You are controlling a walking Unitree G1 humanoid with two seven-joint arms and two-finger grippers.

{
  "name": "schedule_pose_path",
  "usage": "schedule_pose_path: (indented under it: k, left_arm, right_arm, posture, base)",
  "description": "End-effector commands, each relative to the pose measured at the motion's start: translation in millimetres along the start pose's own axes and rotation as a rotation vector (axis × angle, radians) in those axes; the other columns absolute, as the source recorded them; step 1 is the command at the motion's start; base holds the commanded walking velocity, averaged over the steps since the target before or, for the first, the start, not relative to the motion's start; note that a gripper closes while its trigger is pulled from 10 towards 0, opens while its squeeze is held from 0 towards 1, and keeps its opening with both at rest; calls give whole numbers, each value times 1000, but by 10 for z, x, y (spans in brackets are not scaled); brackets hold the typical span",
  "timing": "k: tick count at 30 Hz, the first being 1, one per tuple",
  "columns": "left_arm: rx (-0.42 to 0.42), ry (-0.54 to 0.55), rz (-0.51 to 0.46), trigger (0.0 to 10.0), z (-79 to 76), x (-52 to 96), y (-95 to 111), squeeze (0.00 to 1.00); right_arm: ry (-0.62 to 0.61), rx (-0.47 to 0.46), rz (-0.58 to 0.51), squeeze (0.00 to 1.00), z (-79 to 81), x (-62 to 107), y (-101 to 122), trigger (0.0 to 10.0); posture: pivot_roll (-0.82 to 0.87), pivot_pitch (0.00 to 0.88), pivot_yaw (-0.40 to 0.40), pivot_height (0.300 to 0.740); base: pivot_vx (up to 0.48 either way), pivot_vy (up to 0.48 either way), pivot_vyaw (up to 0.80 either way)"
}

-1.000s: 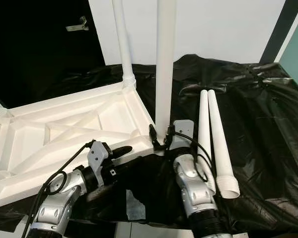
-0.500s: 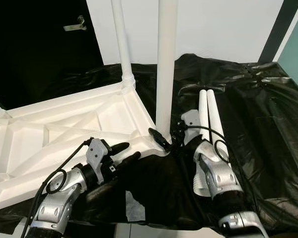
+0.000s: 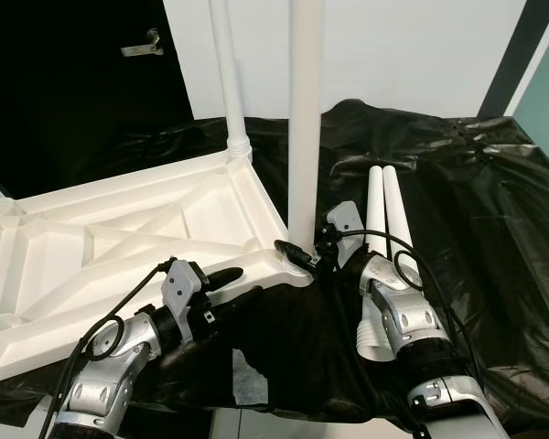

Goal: Building children table

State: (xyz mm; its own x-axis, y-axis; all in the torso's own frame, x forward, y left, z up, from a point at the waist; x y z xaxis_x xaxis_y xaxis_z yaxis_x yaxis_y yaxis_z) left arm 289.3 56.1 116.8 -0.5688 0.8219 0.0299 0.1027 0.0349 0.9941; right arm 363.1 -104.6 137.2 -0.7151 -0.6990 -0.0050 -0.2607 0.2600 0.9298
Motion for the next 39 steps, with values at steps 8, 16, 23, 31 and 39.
schedule_pose_path:
  k: [8,16,23,31,39]
  left_arm:
    - [5,29,15,10000,21,1,-46,0]
    - [0,28,21,10000,25,3,-51,0]
    - [-11,27,30,10000,40,13,-64,0]
    - [-22,27,25,10000,62,0,-29,0]
    - [-21,32,21,10000,82,0,-9,0]
  right_arm:
    - [-289,-19,128,0,-164,152,-227,10000]
    - [-426,-58,189,0,-163,224,-333,10000]
    - [-610,-85,238,0,-38,291,-376,10000]
    - [-719,-162,235,0,78,226,-319,10000]
    - [-726,-154,189,0,51,214,-193,10000]
  posture:
    - [-25,0,23,740]
    - [-23,0,20,740]
    - [-22,0,20,740]
    - [-26,0,16,740]
    - [-28,0,23,740]
  base:
    - [0,0,0]
    - [0,0,0]
    - [0,0,0]
    - [0,0,0]
    - [0,0,0]
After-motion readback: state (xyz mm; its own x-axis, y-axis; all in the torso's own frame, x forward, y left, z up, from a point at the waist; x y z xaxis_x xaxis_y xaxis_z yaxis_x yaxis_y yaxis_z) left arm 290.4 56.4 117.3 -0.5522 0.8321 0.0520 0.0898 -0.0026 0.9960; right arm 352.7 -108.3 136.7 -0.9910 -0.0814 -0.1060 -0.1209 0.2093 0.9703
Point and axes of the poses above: a point about 5 cm out from each wrist's last joint towards the gripper, its own x axis pointing back from the gripper into the wrist, its own y axis along the axis of the wrist's last joint, z = x × y, the point moved 6 cm from there along -x, pointing out of the wrist towards the gripper, and after that the axes turned 13 degrees about x, right-handed, at the moved point
